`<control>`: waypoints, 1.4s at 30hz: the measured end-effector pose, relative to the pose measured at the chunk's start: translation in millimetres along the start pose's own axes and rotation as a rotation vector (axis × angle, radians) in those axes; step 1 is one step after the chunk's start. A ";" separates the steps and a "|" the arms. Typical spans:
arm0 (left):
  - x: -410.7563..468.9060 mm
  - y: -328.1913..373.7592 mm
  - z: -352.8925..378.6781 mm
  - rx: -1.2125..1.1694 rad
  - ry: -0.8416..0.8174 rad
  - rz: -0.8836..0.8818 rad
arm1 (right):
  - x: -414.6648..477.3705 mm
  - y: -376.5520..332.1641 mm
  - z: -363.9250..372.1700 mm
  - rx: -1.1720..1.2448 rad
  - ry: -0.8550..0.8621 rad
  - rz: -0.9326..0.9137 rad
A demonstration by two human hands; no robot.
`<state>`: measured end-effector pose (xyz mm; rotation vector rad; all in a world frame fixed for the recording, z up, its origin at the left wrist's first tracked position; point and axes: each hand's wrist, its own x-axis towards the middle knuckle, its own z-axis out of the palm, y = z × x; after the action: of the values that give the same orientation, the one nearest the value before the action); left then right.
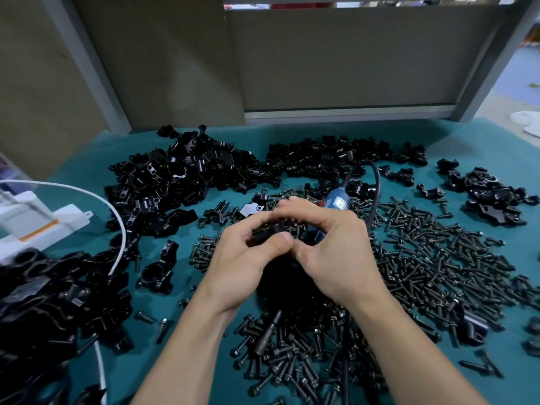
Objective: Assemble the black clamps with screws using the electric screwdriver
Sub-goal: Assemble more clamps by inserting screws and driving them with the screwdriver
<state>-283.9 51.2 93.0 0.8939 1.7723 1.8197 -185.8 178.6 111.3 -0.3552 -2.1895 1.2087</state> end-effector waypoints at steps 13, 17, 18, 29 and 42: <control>8.4 -15.1 -5.4 -0.011 0.535 -0.103 | 10.0 -8.6 -43.2 -1.043 -0.483 0.405; 7.0 -14.3 -2.6 0.018 0.484 -0.072 | 11.4 -1.0 -45.7 -0.963 -0.435 0.468; 6.5 -12.5 -1.7 0.032 0.472 -0.068 | 11.1 -0.2 -47.2 -0.946 -0.424 0.471; 7.0 -14.3 -2.8 0.020 0.472 -0.004 | 9.8 7.0 -52.5 -1.089 -0.337 0.450; 6.3 -17.4 1.8 0.206 0.455 0.017 | 13.9 -5.7 -58.3 -0.534 -0.170 0.313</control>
<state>-289.1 58.3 76.6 0.5952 2.2665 1.9928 -160.1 221.6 144.6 -0.8669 -2.6645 0.8024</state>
